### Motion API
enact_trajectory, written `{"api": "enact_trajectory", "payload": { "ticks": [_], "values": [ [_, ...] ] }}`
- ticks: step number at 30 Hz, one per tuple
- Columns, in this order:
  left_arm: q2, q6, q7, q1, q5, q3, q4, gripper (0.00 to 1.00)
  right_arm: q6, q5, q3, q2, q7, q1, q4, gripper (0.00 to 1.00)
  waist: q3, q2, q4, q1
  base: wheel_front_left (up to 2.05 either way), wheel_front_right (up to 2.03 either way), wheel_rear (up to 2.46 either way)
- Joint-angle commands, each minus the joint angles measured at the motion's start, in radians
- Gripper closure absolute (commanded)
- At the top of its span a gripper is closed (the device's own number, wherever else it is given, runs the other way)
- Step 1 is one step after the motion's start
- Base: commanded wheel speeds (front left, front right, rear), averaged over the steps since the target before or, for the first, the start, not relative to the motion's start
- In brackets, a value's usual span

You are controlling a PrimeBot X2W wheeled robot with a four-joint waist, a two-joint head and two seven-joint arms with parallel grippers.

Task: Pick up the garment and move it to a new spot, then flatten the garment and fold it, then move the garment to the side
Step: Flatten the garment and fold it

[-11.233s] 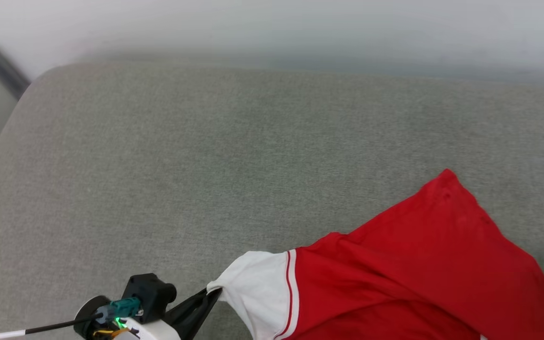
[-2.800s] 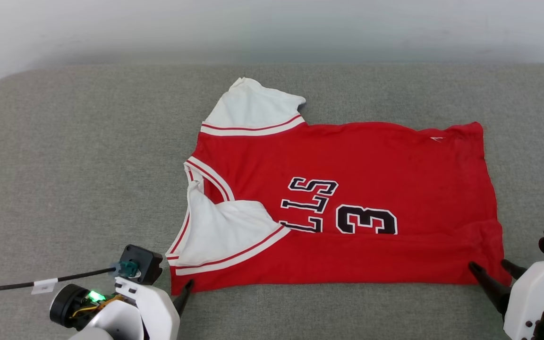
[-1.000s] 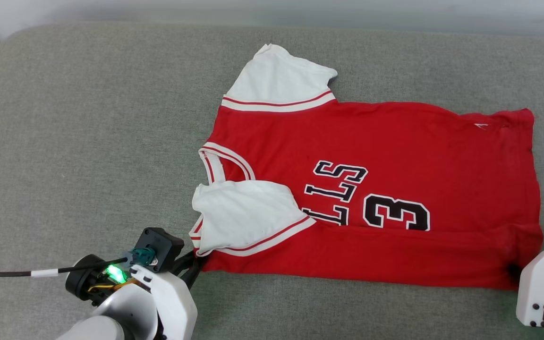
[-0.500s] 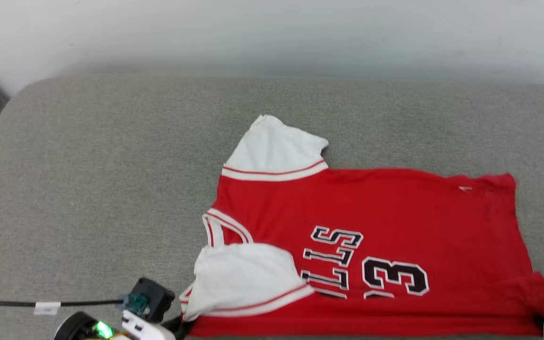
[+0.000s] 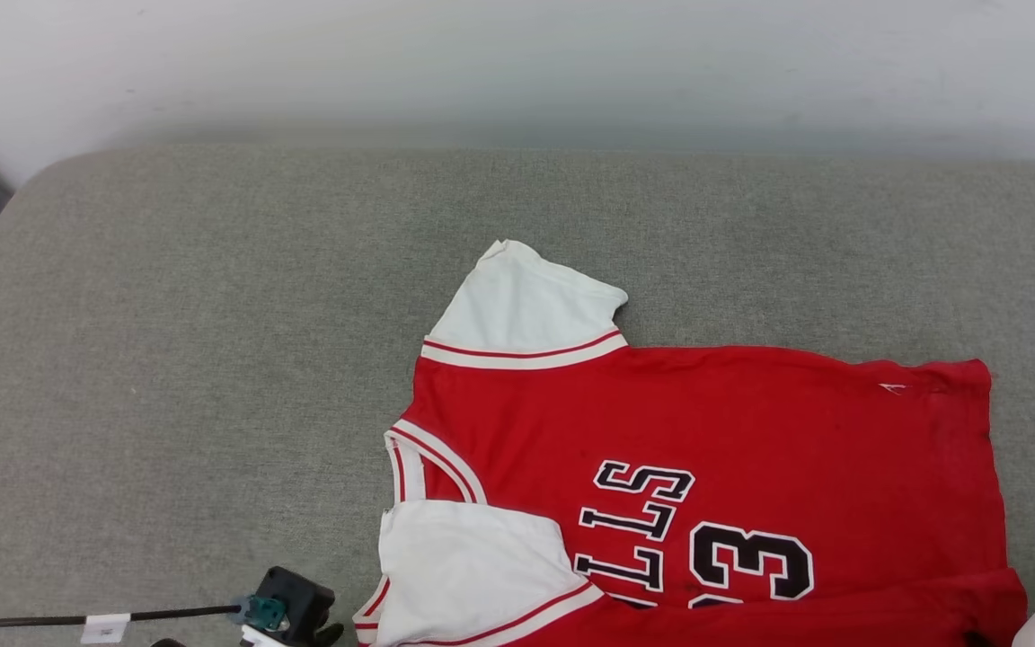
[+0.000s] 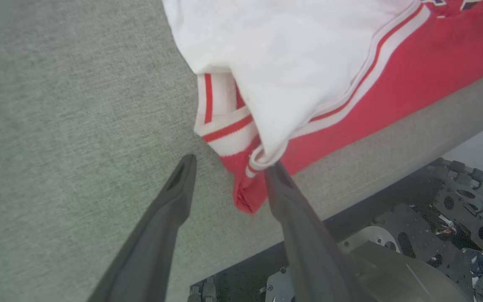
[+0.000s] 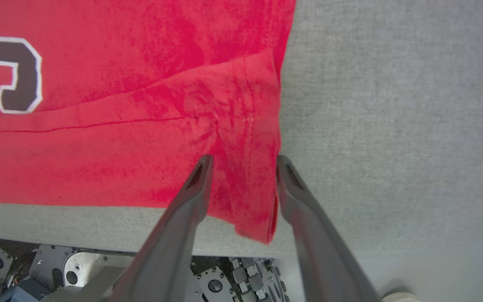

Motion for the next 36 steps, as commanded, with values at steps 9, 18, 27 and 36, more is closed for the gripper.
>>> {"api": "enact_trajectory", "payload": {
  "ticks": [9,18,27,36],
  "values": [
    [-0.077,-0.022,-0.244,-0.036,0.020,0.087,0.036,0.00,-0.001,0.029,0.019,-0.016,-0.202,-0.063,-0.015,0.00,-0.044,-0.0001,0.001,0.0000,0.00,0.00,0.00],
    [-0.149,0.019,-0.513,-0.046,0.058,0.216,0.023,0.00,-0.001,0.040,0.035,0.049,-0.566,-0.121,-0.057,0.00,-0.084,-0.0001,-0.008,0.0000,0.00,0.00,0.00],
    [-0.261,0.001,-0.548,0.031,0.179,0.415,-0.068,0.00,-0.001,-0.009,0.104,0.077,-0.850,-0.110,-0.090,0.00,-0.087,-0.0001,-0.030,0.0000,0.00,0.00,0.00],
    [-0.364,-0.140,-0.547,0.073,0.258,0.547,-0.027,0.00,-0.001,-0.009,0.105,0.157,-0.979,-0.141,-0.074,0.00,-0.050,-0.0001,-0.053,0.0000,0.00,0.00,0.00]
  ]
}}
